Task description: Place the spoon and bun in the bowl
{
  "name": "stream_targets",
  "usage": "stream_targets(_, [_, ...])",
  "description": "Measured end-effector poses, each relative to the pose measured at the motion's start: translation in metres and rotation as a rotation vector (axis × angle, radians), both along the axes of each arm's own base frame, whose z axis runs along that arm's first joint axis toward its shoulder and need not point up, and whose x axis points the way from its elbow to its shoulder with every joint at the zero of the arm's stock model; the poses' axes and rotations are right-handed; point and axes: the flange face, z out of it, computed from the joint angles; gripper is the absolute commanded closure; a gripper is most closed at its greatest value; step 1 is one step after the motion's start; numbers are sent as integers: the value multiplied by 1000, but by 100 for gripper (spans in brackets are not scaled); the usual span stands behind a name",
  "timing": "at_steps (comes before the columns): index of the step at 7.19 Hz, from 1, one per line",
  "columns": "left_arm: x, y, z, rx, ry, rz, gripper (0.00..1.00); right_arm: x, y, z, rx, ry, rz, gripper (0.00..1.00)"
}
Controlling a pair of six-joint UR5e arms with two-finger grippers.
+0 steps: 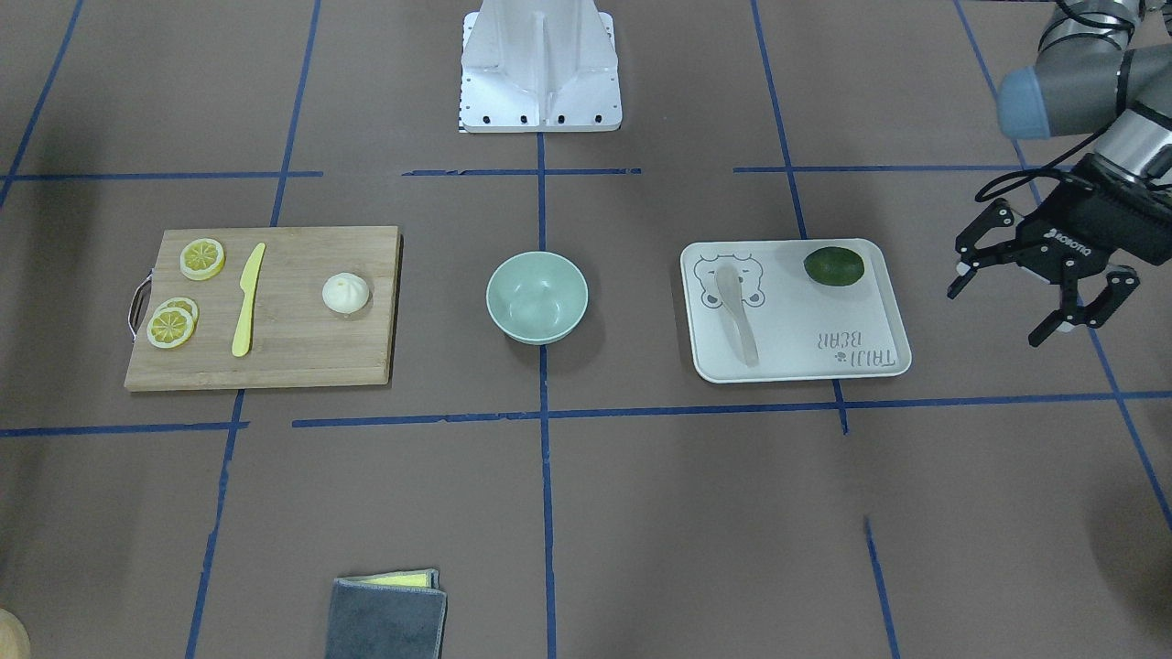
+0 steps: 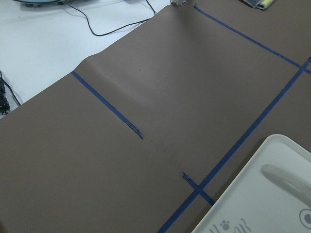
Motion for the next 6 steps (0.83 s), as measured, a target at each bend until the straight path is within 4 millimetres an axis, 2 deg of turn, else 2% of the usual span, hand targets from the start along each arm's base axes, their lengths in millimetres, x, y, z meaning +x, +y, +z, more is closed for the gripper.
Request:
stream_targets(1, [30, 9, 1, -90, 6, -15, 0, 0, 2, 2, -11, -9, 2, 0])
stream_targets(3, [99, 33, 8, -296, 11, -90, 30, -1, 5, 6, -24, -14, 3, 0])
stream_targets(5, [175, 71, 5, -525, 83, -205, 33, 0, 6, 9, -29, -15, 3, 0])
stream_targets(6, [204, 78, -6, -580, 86, -229, 37, 0, 7, 9, -31, -15, 3, 0])
